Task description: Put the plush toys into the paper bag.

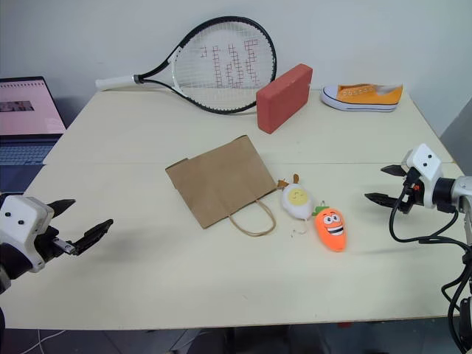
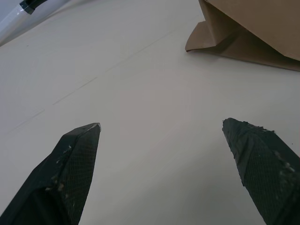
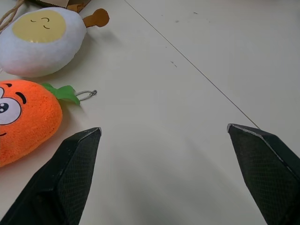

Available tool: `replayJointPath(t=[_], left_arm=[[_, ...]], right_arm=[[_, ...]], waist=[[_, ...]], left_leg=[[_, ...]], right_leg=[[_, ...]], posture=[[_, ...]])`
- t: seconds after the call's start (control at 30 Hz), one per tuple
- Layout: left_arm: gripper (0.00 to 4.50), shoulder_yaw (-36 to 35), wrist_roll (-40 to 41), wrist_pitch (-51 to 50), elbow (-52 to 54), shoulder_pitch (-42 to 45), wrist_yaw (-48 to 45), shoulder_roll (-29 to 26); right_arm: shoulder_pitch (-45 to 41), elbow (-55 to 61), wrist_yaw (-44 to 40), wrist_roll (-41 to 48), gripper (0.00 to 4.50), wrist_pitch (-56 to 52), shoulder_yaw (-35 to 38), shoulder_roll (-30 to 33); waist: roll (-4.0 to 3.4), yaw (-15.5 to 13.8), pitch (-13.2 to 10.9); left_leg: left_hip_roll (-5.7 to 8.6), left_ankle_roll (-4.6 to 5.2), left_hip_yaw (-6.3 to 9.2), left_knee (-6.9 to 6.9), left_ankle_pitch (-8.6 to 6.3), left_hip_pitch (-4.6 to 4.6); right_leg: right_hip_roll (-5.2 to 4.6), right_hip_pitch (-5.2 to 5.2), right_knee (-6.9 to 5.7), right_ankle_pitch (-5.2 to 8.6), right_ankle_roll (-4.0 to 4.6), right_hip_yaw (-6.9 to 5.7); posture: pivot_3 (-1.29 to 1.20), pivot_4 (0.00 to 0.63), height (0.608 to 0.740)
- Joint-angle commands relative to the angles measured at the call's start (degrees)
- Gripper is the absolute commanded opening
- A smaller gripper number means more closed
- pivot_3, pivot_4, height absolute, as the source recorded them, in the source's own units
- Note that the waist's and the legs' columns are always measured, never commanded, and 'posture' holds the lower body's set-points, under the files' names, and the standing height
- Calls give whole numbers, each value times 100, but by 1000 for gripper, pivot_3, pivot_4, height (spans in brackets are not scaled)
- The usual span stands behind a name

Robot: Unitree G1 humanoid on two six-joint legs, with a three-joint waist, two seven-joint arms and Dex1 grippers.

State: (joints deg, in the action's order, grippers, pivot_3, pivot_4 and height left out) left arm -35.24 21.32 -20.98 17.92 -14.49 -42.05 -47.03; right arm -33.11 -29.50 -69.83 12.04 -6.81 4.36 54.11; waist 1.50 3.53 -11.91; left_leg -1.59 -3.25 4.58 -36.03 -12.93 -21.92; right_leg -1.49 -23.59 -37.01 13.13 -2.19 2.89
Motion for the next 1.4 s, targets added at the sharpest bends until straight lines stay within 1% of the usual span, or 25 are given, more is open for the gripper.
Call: replayJointPath(t=[0.03,0.4,0.5,0.6,0.8,0.97,1.27,1.4], left_arm=[[4455,-179,-11,139,193,-35,-31,7],[4455,-182,18,36,178,-16,16,-21],[4455,-174,-31,204,115,8,-11,-9],[4455,-147,-236,689,47,18,-2,40],[4455,-188,-64,776,-14,50,-67,162],[4455,-350,389,649,12,36,-351,197],[4455,-67,399,624,213,33,-655,31],[4455,398,200,762,452,96,-710,32]], right_arm=[[-164,34,-19,11,4500,31,97,70],[-193,15,-19,5,4500,52,80,30],[-216,-3,-9,-7,4500,72,69,11],[-253,-27,1,-25,4500,87,57,-7],[-361,-97,30,-68,4500,149,43,-46],[-304,-61,52,-49,4500,170,82,-40],[-67,221,125,95,4500,145,182,-72],[79,577,275,220,4500,253,335,-145]], waist=[[0,0,0],[0,-6,0],[0,-6,0],[0,-7,0],[0,-8,0],[1,-7,0],[1,-6,1],[1,-7,1]], left_leg=[[0,0,0,0,0,0],[0,0,-2,0,0,1],[-1,0,-3,0,0,1],[-2,0,-7,0,0,1],[-1,0,-23,0,0,2],[-2,0,-47,-1,0,2],[-2,0,-64,-2,0,2],[-2,0,-70,-2,0,1]], right_leg=[[0,0,0,0,0,0],[3,0,0,0,0,6],[6,0,-1,0,0,9],[13,-2,-1,-1,-1,23],[28,-6,0,-3,-5,67],[29,-17,-1,-11,-18,91],[33,-26,-2,-13,-22,114],[33,-27,-2,-15,-25,119]], posture=[[0,150,740],[0,150,740],[0,150,740],[0,150,740],[0,150,740],[0,150,740],[0,150,740],[0,150,740]])
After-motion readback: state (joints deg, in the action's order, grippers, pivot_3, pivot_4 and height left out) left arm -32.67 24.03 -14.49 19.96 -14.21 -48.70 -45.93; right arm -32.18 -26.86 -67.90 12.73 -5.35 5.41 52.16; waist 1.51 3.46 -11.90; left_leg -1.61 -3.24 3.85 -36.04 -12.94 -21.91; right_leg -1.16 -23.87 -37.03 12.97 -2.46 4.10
